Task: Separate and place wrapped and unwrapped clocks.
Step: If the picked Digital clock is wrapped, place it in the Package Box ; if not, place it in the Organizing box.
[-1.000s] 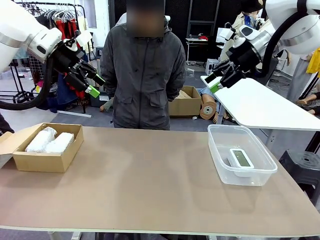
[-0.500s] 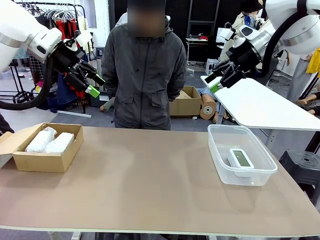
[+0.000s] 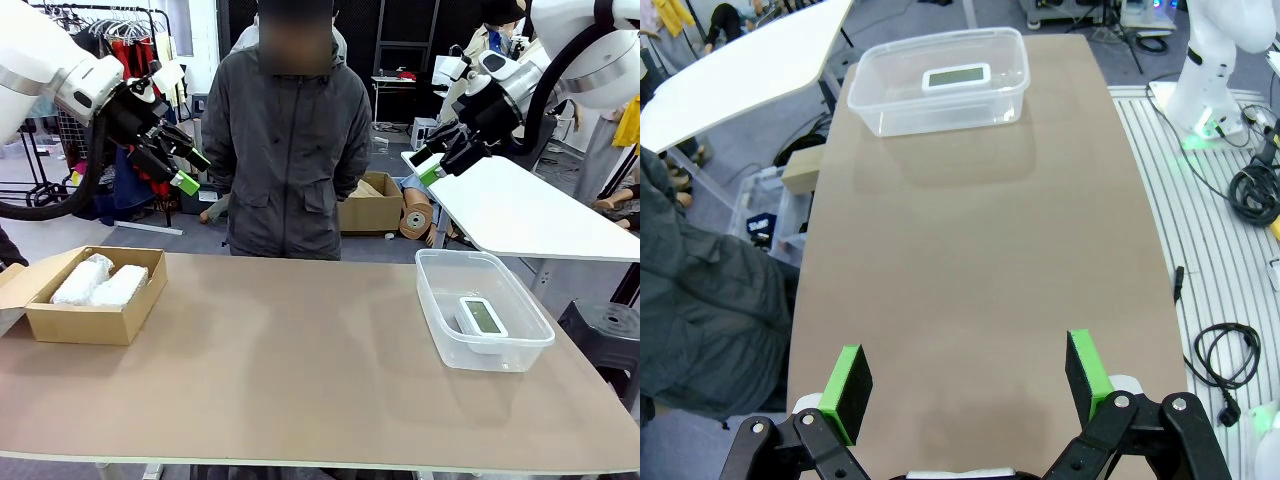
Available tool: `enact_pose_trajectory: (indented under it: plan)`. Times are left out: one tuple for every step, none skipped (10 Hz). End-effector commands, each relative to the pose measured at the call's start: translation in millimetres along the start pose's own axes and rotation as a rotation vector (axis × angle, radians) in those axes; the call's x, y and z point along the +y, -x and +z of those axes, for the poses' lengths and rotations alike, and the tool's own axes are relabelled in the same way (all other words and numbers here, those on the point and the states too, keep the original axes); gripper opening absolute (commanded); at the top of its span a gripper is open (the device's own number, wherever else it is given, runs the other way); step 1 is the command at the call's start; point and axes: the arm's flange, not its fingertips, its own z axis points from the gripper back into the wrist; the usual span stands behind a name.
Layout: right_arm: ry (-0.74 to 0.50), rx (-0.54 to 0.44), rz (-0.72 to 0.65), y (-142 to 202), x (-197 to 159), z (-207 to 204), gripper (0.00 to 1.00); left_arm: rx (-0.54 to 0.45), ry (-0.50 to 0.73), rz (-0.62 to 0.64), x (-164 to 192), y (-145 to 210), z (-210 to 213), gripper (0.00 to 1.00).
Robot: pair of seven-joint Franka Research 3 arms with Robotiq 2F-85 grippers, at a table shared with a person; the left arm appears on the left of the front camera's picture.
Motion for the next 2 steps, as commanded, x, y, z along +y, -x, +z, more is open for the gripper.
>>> enact_pose_trajectory:
  plan:
    - [0.002, -0.001, 0.006, -1.5, 0.3, -0.1, 1.00, 0.013, 0.001, -0.008, -1.0, 0.8, 1.2, 1.00]
    - [0.002, -0.001, 0.006, -1.5, 0.3, -0.1, 1.00, 0.013, 0.001, -0.008, -1.0, 0.8, 1.2, 1.00]
